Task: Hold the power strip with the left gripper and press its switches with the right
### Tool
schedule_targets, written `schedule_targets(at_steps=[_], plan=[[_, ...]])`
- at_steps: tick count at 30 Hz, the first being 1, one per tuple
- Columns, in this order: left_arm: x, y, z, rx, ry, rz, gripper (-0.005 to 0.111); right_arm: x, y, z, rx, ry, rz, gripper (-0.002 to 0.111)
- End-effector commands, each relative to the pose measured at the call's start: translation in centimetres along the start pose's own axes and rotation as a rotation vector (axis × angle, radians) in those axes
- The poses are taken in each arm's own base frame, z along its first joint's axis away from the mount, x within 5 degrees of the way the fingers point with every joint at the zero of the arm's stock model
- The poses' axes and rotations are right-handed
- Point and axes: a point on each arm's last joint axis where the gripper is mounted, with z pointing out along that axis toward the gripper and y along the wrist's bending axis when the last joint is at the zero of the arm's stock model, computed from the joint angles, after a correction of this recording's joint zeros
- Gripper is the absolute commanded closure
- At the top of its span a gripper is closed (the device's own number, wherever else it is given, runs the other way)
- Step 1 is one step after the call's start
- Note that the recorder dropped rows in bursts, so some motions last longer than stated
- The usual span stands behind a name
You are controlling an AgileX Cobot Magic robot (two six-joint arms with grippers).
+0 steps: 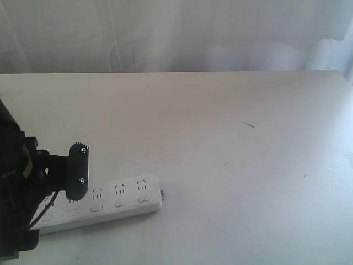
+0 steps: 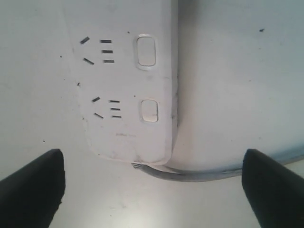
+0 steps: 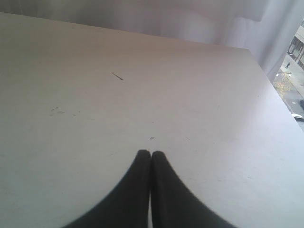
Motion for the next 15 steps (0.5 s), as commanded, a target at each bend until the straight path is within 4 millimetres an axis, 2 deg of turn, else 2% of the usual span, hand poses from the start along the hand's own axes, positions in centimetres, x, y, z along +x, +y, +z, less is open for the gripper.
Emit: schedule_targets(at_steps=[1, 11, 15], plan=[[0.2, -0.14, -0.17, 0.03, 0.011, -0.031, 0.001, 0.02, -0.02, 0.01, 0.004, -0.015, 0.004, 0.108], [-0.06, -0.06, -0.07, 0.023, -0.01, -0.06, 0.001, 0.02, -0.02, 0.01, 0.004, -0.015, 0.004, 0.108], [0.15, 0.42, -0.07, -0.029, 0.012, -0.017, 0.001, 0.02, -0.02, 0.01, 0.004, -0.015, 0.004, 0.108]])
